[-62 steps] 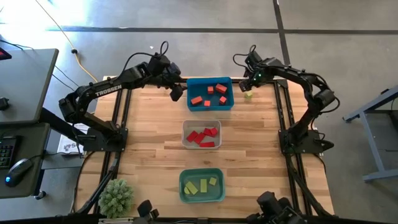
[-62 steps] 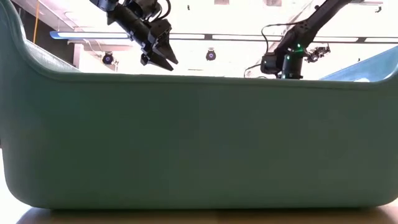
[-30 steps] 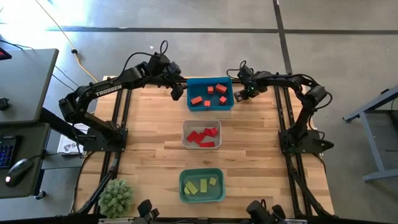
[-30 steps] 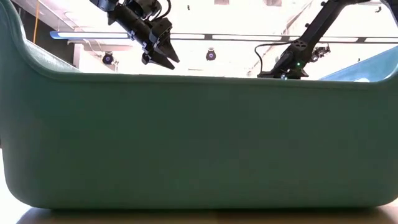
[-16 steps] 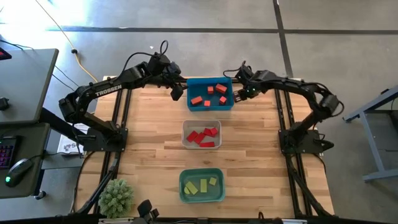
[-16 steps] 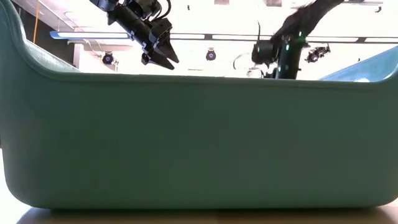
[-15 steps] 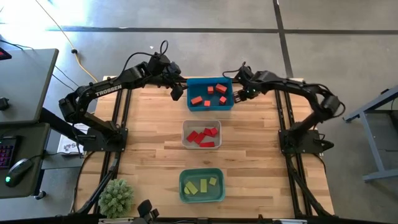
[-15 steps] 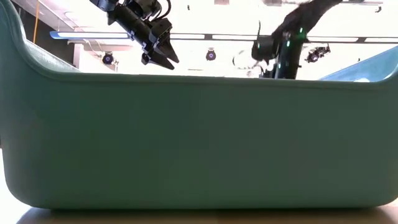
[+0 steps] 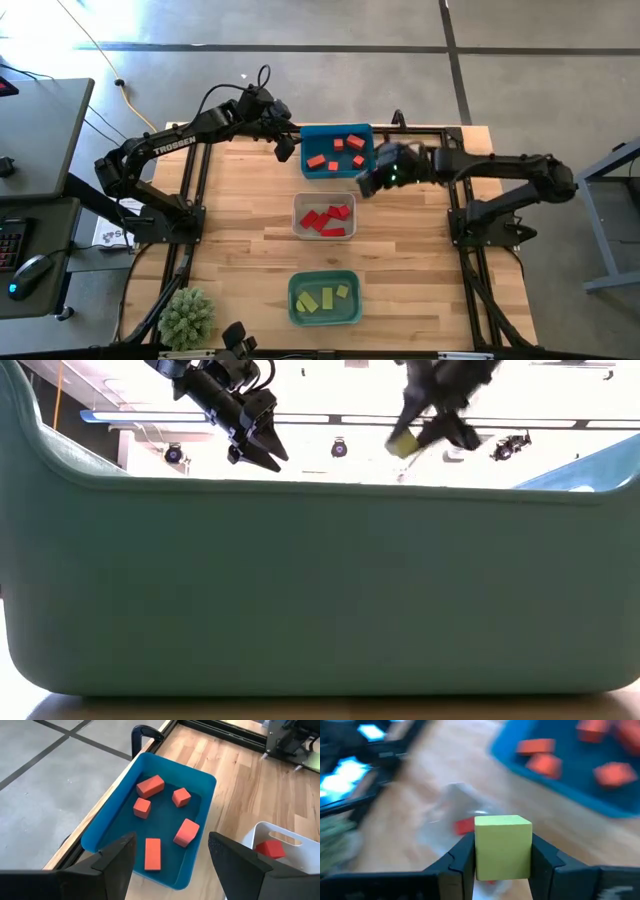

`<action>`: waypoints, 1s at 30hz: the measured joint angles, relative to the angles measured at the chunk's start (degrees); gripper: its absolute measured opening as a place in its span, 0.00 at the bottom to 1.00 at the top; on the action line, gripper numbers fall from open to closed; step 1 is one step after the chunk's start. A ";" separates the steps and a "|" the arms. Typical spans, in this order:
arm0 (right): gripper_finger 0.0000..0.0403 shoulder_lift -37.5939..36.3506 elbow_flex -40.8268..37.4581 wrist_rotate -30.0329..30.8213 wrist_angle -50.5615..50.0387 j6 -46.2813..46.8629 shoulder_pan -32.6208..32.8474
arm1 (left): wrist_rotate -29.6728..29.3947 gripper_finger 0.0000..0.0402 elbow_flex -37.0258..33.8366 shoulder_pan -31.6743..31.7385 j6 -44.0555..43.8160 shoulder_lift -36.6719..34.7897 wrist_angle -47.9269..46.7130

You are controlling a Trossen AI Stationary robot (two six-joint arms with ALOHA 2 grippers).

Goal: Sort & place blocks by color
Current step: Put the light green block into the green bin

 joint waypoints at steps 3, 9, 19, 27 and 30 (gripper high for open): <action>0.27 1.00 0.02 -0.19 6.26 -0.33 5.29 | 0.03 0.59 0.00 0.00 -1.16 0.00 -0.09; 0.27 3.09 0.00 -0.43 12.53 -3.92 13.30 | 0.09 0.59 0.00 0.00 -4.29 0.00 -0.28; 0.27 6.05 -0.04 -3.36 14.96 -7.90 22.80 | 0.22 0.59 0.00 -6.18 -13.88 -0.21 -5.06; 0.27 14.88 -0.04 -6.19 19.25 -6.50 29.67 | -1.56 0.59 0.00 -21.19 -19.47 -2.83 -5.04; 0.27 18.08 -0.04 -8.33 21.65 -6.52 32.27 | -5.52 0.59 -0.03 -27.27 -22.17 -5.10 -5.53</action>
